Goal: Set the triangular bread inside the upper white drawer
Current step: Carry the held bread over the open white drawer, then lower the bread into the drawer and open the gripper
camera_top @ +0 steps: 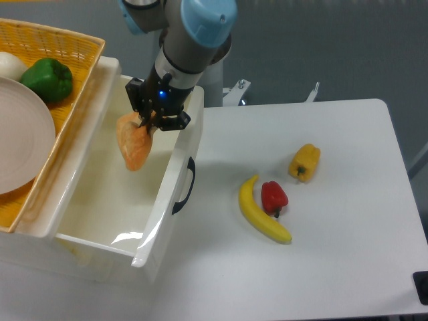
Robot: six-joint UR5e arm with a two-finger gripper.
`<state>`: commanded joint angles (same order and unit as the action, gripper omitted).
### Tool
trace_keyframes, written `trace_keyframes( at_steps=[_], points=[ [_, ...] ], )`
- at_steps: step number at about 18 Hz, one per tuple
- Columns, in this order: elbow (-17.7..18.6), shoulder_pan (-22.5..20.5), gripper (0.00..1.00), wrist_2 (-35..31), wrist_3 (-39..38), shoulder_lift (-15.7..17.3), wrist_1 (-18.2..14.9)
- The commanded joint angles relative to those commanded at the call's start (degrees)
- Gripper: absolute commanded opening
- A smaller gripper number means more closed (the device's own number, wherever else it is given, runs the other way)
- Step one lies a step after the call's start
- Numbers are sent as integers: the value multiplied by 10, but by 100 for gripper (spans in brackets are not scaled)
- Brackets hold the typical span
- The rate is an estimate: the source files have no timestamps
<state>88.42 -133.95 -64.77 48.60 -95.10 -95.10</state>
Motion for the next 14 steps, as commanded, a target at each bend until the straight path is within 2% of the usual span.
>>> trace_keyframes(
  at_steps=[8, 11, 12, 14],
  points=[
    [1, 9, 20, -1, 1, -10, 5],
    [1, 9, 32, -1, 2, -11, 8],
    [1, 9, 46, -1, 3, -11, 9],
    [-1, 9, 46, -1, 4, -10, 9]
  ],
)
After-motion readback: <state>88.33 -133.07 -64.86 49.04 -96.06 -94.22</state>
